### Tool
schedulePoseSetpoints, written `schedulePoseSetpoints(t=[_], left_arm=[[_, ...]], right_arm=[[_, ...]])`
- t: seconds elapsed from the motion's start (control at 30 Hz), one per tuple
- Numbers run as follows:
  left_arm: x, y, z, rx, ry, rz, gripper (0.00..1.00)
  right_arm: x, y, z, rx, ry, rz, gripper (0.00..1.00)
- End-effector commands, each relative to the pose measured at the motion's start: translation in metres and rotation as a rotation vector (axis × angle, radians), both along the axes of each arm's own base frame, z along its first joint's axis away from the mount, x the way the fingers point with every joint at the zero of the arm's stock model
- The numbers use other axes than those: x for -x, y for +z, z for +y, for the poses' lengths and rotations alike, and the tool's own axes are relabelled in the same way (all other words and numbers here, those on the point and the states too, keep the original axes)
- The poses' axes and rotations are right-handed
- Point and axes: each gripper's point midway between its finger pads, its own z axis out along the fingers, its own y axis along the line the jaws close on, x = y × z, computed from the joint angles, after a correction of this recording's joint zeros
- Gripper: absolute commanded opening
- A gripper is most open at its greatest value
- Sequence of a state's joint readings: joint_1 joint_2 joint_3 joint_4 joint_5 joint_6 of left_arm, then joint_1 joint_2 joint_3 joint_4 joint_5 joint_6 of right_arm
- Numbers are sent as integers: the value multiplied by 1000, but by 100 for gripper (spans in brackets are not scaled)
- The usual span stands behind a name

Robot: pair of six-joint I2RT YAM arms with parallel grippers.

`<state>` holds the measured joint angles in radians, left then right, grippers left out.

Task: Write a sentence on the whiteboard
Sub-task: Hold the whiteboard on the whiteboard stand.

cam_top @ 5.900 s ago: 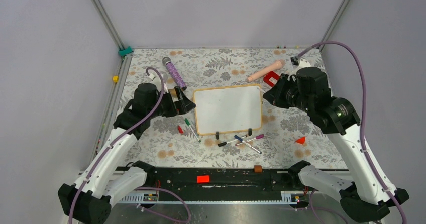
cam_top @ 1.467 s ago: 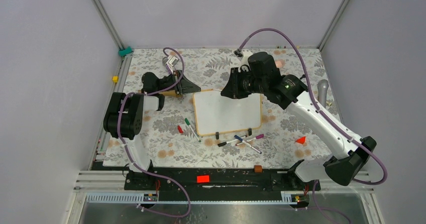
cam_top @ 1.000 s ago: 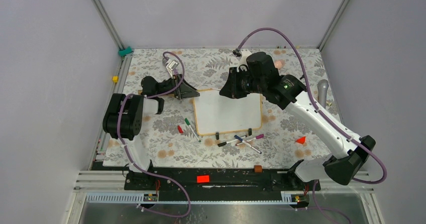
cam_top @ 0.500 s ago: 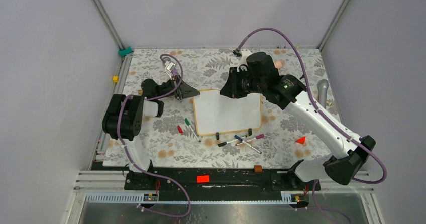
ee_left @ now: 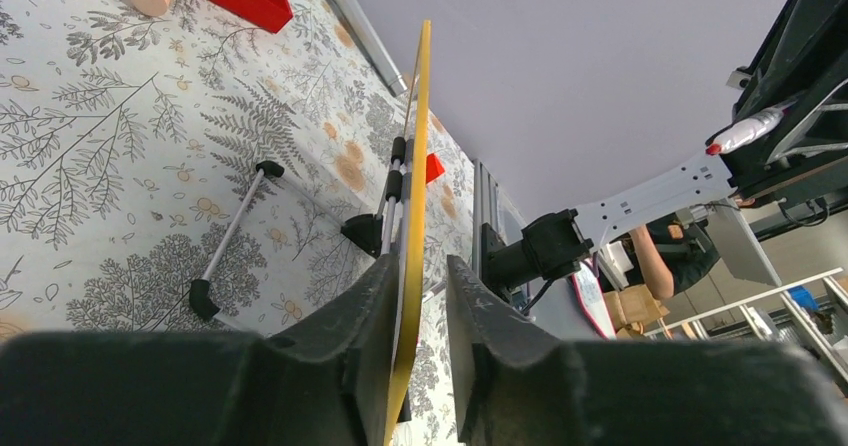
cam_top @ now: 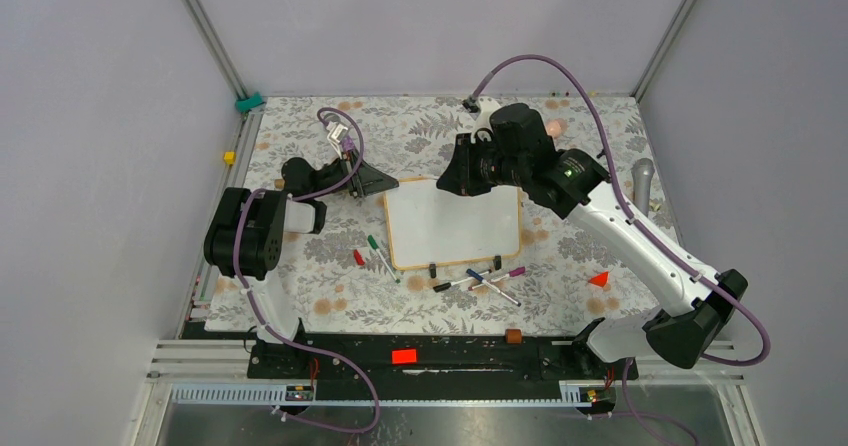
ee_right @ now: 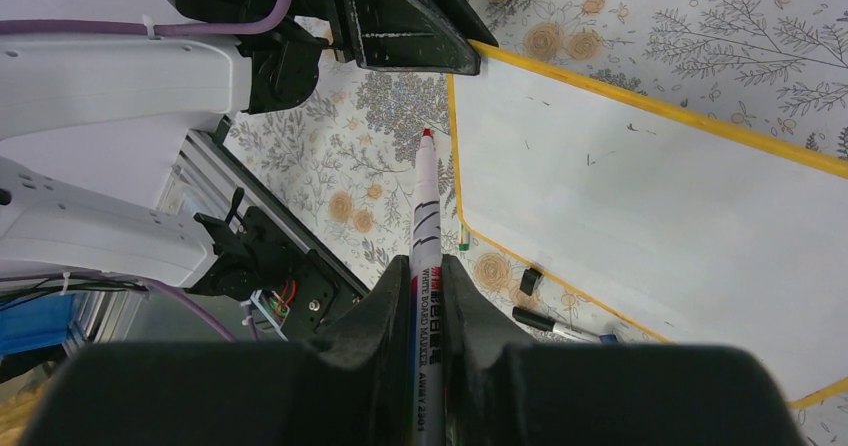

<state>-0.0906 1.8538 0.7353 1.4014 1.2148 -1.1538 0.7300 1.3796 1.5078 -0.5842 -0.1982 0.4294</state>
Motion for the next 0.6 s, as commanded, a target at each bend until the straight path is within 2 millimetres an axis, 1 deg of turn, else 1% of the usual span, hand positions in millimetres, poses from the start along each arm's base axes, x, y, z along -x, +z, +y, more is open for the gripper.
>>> schedulePoseSetpoints(t=[0.0, 0.07, 0.2, 0.27, 0.43, 0.57], left_arm=[[-10, 18, 1, 13, 30, -117, 18], [-10, 17, 1, 12, 29, -118, 13], [-8, 14, 0, 6, 17, -114, 8], [-7, 13, 0, 4, 14, -117, 3], [-9, 9, 1, 3, 18, -105, 2], [-7, 11, 0, 0, 0, -111, 3]], right_arm=[[-5, 9, 9, -8, 9, -59, 0], [-5, 7, 10, -3, 10, -57, 0], [-7, 4, 14, 8, 4, -66, 0], [-8, 2, 15, 26, 0, -80, 0], [-11, -12, 21, 105, -45, -114, 0], [-11, -22, 27, 177, -76, -163, 0]])
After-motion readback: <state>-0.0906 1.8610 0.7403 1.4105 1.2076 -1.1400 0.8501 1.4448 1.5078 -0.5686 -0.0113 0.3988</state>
